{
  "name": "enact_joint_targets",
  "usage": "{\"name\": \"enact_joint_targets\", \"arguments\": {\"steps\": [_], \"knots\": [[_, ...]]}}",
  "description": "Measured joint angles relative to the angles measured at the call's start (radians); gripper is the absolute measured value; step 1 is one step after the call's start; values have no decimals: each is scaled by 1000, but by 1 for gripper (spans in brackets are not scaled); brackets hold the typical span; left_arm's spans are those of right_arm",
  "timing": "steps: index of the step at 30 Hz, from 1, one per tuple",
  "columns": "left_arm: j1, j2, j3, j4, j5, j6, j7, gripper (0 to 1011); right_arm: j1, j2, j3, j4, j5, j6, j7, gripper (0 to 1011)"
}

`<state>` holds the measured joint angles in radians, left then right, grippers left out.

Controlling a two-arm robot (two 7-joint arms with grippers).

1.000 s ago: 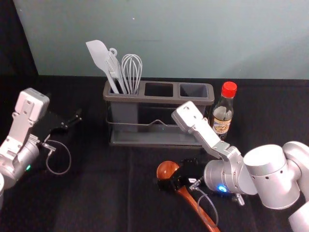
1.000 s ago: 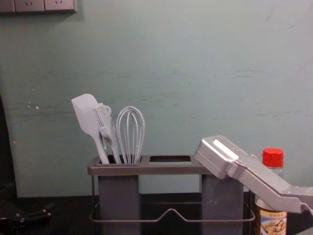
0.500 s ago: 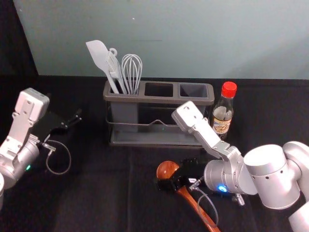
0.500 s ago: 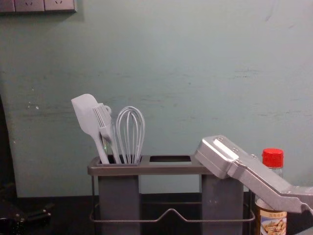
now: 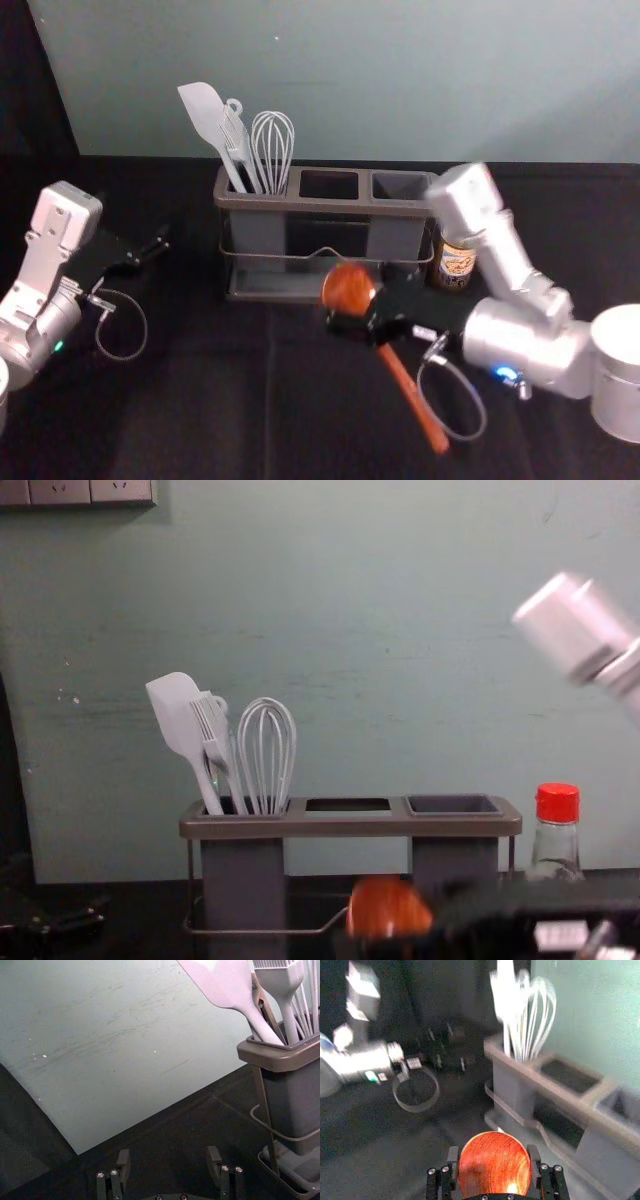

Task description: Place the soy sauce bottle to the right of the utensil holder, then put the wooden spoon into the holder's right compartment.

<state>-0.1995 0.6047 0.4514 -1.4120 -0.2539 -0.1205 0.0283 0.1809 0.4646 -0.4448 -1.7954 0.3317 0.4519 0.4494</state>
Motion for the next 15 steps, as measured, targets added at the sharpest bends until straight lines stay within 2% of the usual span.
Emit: {"name": "enact_joint_targets", "arguments": {"steps": [1, 5, 7, 8, 9, 15], "knots": [[0, 0, 0, 0, 0, 0, 0, 1005, -11, 9, 16, -14, 18, -48, 14, 836], [0, 0, 0, 0, 0, 0, 0, 1005, -31, 24, 48, -36, 50, -143, 39, 836], [0, 0, 0, 0, 0, 0, 0, 1005, -47, 30, 70, -47, 68, -223, 52, 836], [0, 0, 0, 0, 0, 0, 0, 1005, -51, 31, 76, -50, 72, -247, 55, 836], [0, 0, 0, 0, 0, 0, 0, 1005, -58, 32, 89, -55, 79, -305, 59, 836], [0, 0, 0, 0, 0, 0, 0, 1005, -52, 23, 125, -44, 112, -463, 72, 836]]}}
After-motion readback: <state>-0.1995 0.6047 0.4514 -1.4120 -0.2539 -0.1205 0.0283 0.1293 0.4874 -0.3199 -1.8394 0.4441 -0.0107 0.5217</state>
